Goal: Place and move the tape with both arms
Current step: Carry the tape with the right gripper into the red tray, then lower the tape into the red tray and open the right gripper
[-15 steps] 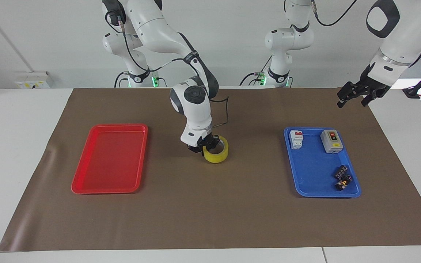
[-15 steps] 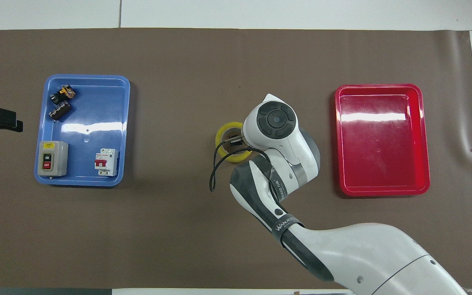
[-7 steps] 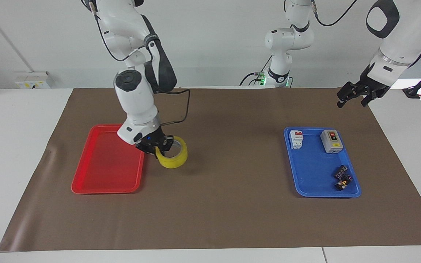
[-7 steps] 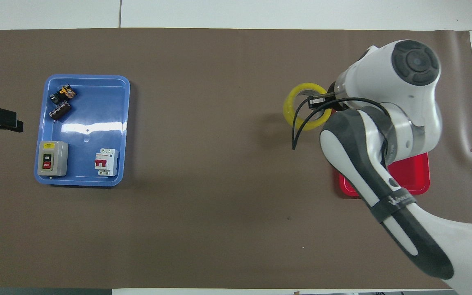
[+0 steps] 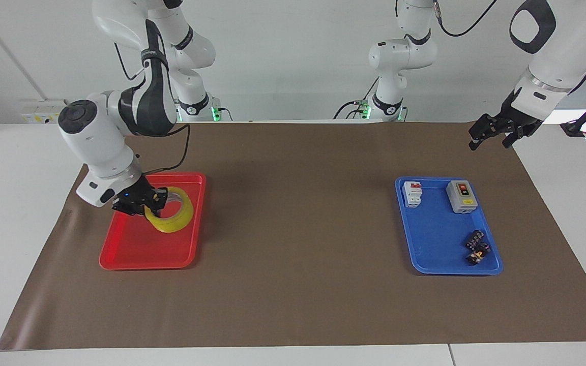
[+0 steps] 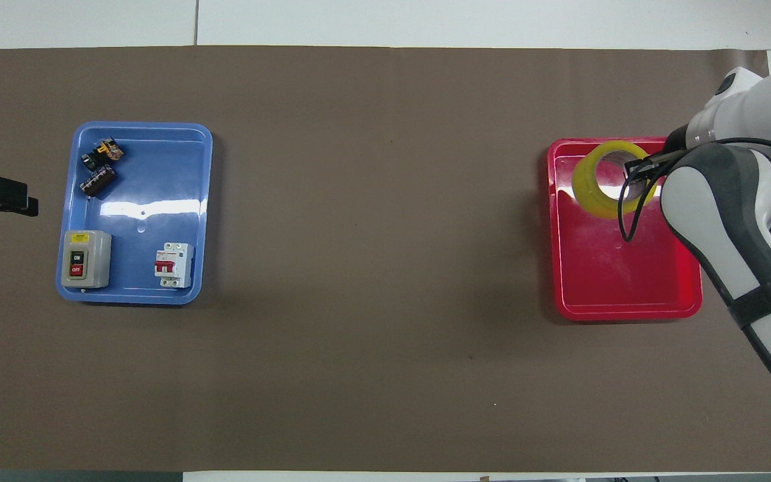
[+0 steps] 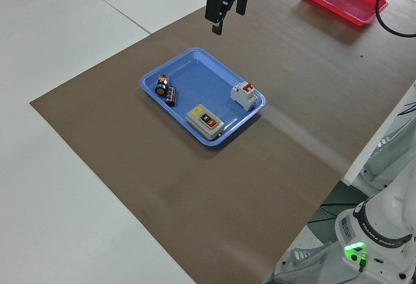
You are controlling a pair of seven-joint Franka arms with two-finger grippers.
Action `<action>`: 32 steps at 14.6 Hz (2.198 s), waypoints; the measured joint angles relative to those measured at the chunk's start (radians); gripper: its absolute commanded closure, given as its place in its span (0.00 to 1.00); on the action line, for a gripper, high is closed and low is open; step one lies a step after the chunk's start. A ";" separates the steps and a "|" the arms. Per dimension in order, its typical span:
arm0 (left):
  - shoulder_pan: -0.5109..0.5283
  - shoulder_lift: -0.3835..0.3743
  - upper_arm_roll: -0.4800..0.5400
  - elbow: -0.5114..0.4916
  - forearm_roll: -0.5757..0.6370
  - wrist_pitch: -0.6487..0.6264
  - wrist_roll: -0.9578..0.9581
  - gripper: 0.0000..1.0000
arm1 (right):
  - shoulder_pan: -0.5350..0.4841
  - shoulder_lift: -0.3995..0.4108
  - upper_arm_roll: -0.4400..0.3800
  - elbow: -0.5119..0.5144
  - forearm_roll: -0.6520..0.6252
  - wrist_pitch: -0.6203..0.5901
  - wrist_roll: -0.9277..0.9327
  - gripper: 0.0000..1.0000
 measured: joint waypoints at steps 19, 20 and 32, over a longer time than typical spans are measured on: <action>-0.007 0.000 -0.024 0.010 0.000 0.000 0.000 0.00 | -0.056 -0.028 0.003 -0.322 -0.004 0.293 -0.219 1.00; -0.007 0.000 -0.024 0.010 0.000 0.000 0.000 0.00 | -0.066 -0.028 0.003 -0.323 -0.004 0.293 -0.234 1.00; -0.007 -0.001 -0.025 0.010 0.000 0.000 0.000 0.00 | -0.062 -0.060 0.007 -0.294 -0.003 0.291 -0.109 0.00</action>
